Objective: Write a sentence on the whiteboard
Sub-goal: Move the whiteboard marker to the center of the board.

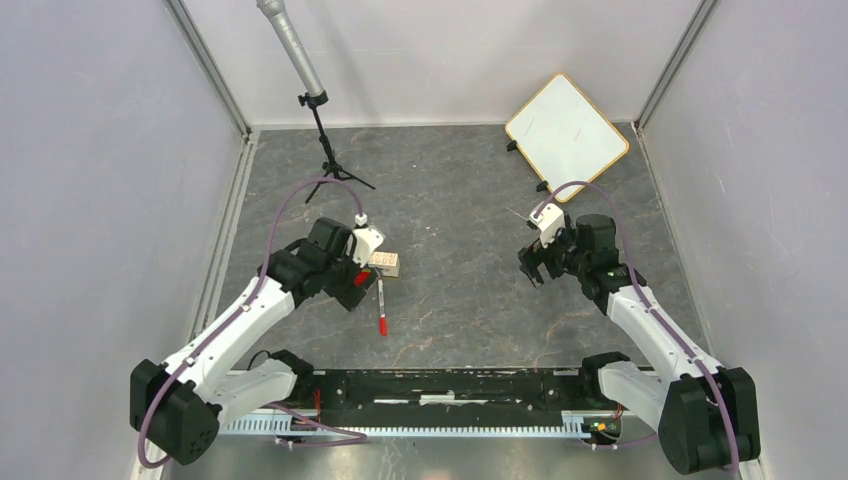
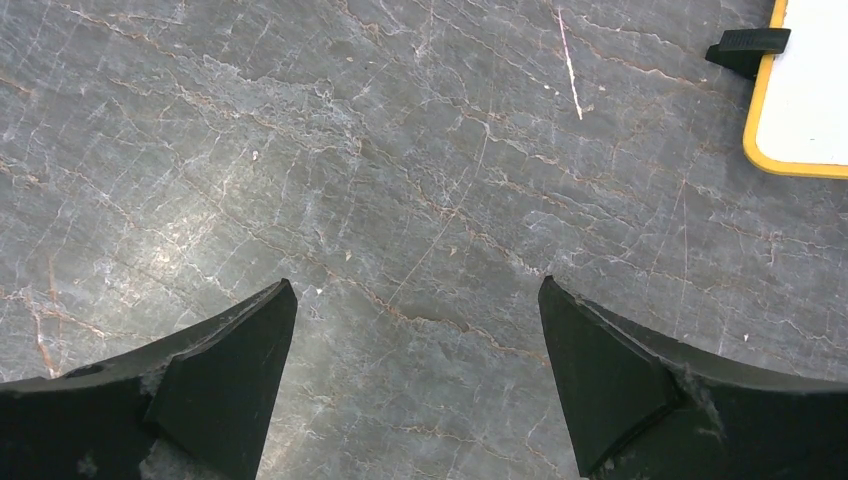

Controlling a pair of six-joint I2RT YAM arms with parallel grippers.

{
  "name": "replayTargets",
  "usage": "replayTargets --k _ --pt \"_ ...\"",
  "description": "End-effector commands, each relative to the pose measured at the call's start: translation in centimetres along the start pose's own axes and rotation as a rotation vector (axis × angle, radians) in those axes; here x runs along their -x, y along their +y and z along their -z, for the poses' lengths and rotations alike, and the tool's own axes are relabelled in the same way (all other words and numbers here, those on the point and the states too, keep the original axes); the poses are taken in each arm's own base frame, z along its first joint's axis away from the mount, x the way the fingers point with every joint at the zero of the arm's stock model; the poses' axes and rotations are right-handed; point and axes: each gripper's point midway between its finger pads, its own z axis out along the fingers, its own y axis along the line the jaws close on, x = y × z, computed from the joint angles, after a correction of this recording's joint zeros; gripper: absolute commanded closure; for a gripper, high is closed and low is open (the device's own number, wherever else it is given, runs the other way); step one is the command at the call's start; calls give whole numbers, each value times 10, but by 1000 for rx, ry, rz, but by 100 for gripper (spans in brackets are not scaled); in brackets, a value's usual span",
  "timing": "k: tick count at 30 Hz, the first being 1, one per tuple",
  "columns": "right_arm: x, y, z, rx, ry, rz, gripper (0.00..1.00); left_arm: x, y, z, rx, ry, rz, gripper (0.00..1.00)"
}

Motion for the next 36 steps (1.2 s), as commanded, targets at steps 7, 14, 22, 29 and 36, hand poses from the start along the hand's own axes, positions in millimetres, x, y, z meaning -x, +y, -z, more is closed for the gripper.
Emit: replayTargets --k 7,14,22,29,36 --pt "2 -7 -3 -36 -10 2 2 -16 -55 -23 -130 99 -327 0" --pt "-3 -7 -4 -39 8 5 3 -8 -77 -40 -223 151 -366 3" --pt "-6 -8 -6 -42 17 14 3 -2 -102 -56 -338 151 -383 5" --pt "-7 -9 -7 -44 25 18 3 0 -117 -74 -395 181 -369 7" --pt "-9 -10 -7 -46 30 21 3 -9 -123 -86 -343 205 -459 20"
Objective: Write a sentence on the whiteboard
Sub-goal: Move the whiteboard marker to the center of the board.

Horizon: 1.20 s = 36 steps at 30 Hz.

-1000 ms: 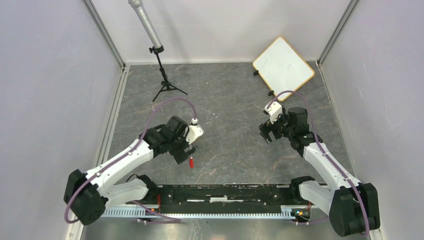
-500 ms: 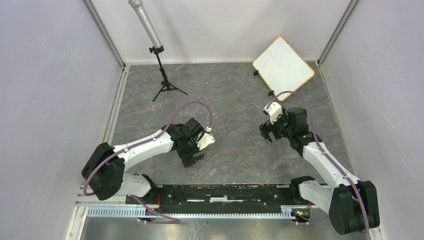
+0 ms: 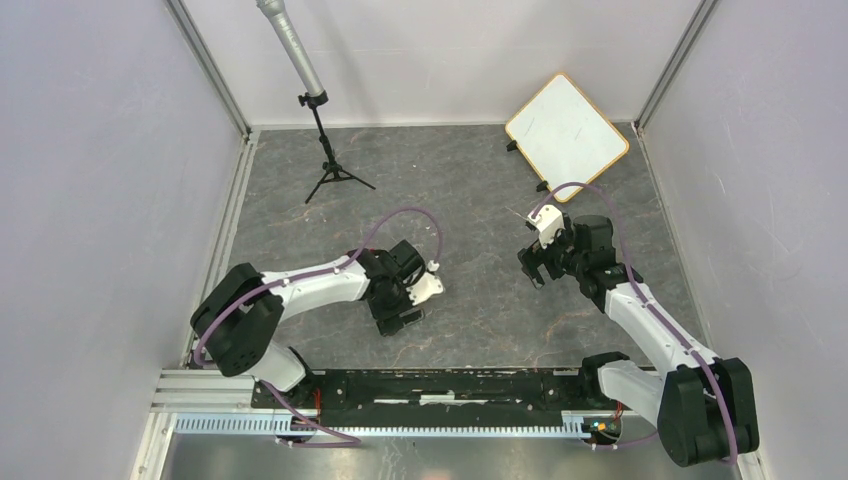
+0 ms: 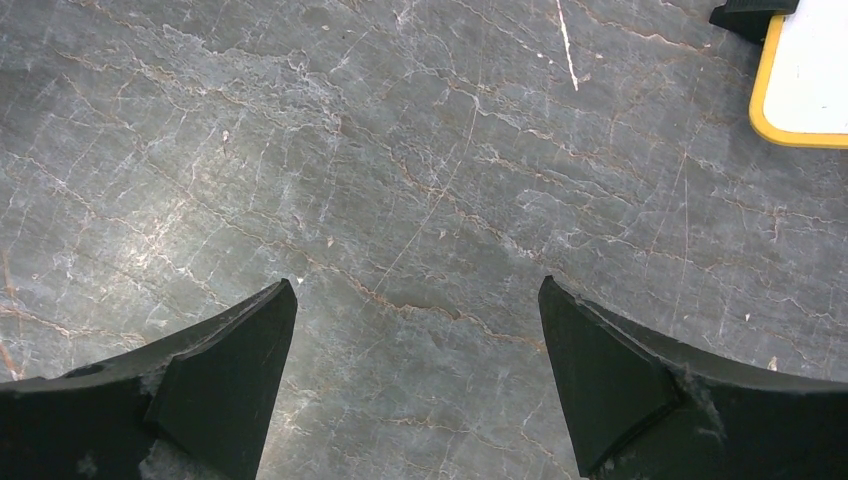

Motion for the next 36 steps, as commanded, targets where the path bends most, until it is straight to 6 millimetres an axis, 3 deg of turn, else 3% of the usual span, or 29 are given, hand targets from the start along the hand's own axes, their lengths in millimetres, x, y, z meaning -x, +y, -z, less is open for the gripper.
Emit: replayTargets --k 1,7,10,13,17,20,25,31,36 --pt "5 -4 -2 -19 -22 22 3 16 1 -9 43 -25 -92 23" --pt "6 -6 -2 -25 -22 24 3 9 5 -14 91 30 -119 47" --pt "9 -9 -1 -38 -27 28 3 9 4 -13 99 40 -131 65" --pt "13 -14 2 -58 -25 18 2 17 4 -10 96 36 -129 84" --pt "28 -27 8 -112 -40 -3 2 38 1 -5 66 28 -105 98" --pt "49 -51 24 -191 -97 -42 2 72 0 4 37 -34 -97 98" --pt "85 -107 67 -298 -266 -215 2 153 -9 19 -15 -178 -109 98" --pt "109 -147 113 -445 -396 -270 2 251 -44 16 -110 -318 -165 98" --pt "116 -169 142 -540 -441 -313 2 306 -80 3 -168 -400 -210 98"
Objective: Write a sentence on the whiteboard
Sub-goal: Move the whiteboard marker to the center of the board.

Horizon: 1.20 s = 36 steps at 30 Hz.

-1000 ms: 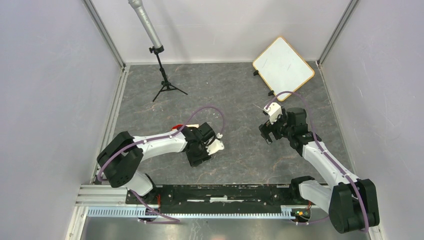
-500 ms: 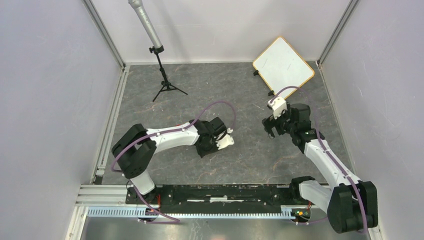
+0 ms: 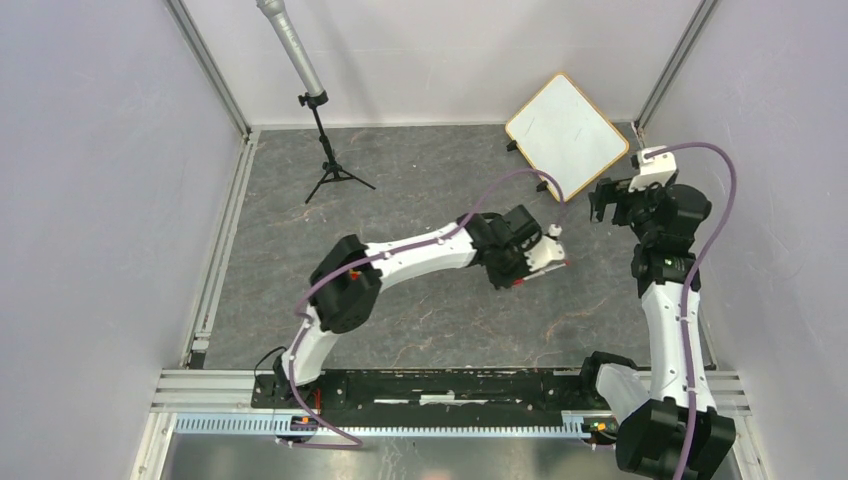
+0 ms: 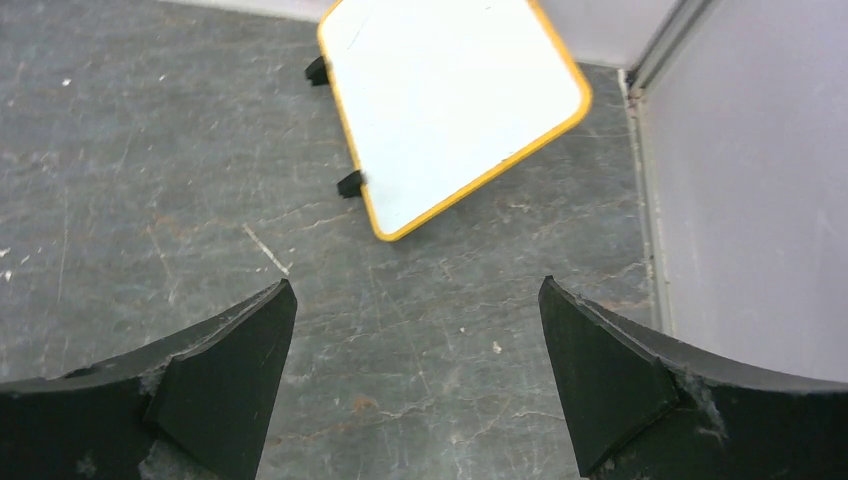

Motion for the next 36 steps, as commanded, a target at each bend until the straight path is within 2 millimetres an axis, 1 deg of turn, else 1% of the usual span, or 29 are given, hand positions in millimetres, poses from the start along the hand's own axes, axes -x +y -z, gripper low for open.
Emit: replayTargets --k 1,2,4,7,8,10,11,13,17,20,23,24,26,28,31,33,36 --pt "43 -19 10 -59 -112 -43 2 52 -36 -25 -105 -99 9 98" --pt "44 -23 10 -67 -111 -50 2 62 -40 -28 -120 -119 10 98" --pt "44 -27 11 -78 -111 -61 2 75 -48 -37 -151 -138 26 98" --pt "42 -34 11 -97 -108 -76 2 85 -58 -50 -169 -148 21 98" --pt "41 -35 11 -98 -106 -80 2 86 -63 -54 -174 -144 19 98" --pt "37 -35 10 -98 -99 -85 2 83 -71 -63 -177 -127 16 98" --pt "35 -34 9 -94 -98 -87 2 79 -75 -68 -177 -109 13 98" --pt "29 -33 6 -83 -84 -92 2 68 -77 -75 -173 -68 20 98" --pt "21 -28 3 -53 -71 -99 2 48 -67 -87 -116 -4 52 98" --pt "18 -25 2 -40 -65 -102 2 45 -59 -94 -67 9 74 91" --pt "15 -22 1 -24 -64 -102 2 47 -54 -98 -39 9 91 79" --pt "14 -22 1 -22 -63 -102 2 49 -54 -97 -38 6 94 77" --pt "13 -22 1 -21 -62 -103 2 50 -55 -97 -41 6 95 65" --pt "13 -23 0 -27 -62 -102 2 51 -54 -94 -41 5 92 57" --pt "14 -23 1 -30 -64 -102 2 54 -51 -83 -31 -5 95 48" --pt "15 -24 1 -38 -68 -104 2 59 -49 -72 -27 -21 97 44" --pt "20 -29 3 -65 -76 -107 2 66 -43 -48 -19 -45 104 39"
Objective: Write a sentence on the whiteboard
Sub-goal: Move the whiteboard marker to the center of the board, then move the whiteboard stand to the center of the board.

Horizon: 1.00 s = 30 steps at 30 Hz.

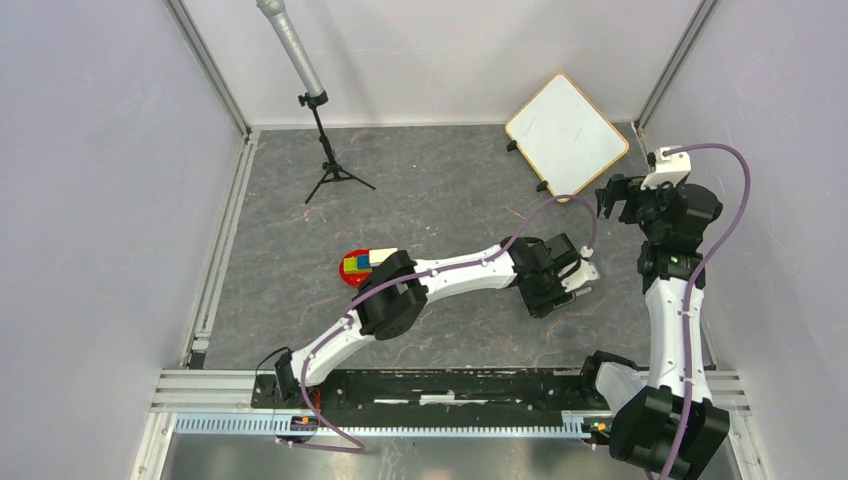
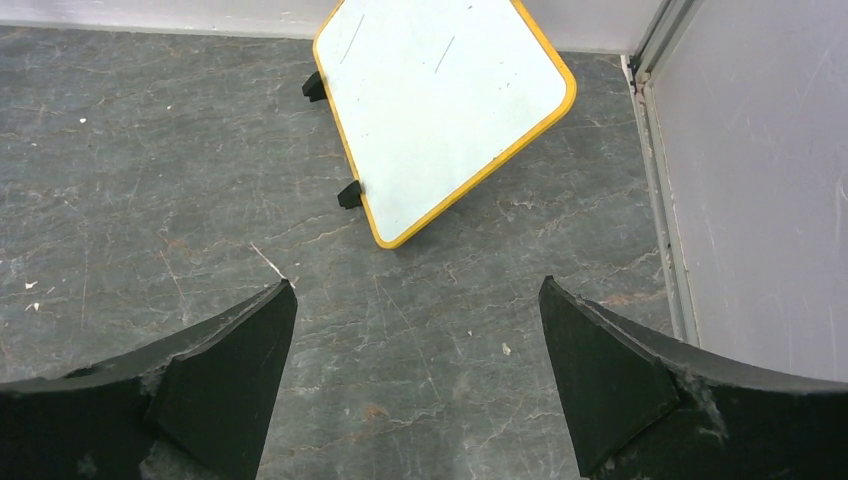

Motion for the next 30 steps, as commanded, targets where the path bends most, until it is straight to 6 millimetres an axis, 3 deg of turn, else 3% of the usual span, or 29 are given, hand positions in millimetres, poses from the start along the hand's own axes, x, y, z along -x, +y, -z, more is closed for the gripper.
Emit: replayTargets --k 1,5,8,11,15,19,23,30 --pt "19 -8 1 -42 -55 -3 2 19 8 55 32 -60 43 35" --pt "27 -8 -1 -42 -63 -41 2 19 21 99 48 -102 77 27" --pt "28 -1 -6 1 -53 -88 1 13 43 135 84 -138 113 25" --pt "24 5 -14 20 -22 -136 1 -4 68 168 136 -167 156 23" --pt "5 18 -32 -11 58 -160 9 -31 100 203 197 -203 232 20" --pt "-20 42 -56 -60 131 -186 17 -48 116 229 286 -257 300 15" --pt "-35 59 -80 -215 190 -221 26 -56 128 255 424 -346 368 1" --pt "-56 95 -122 -342 235 -251 30 -57 137 287 523 -463 437 0"
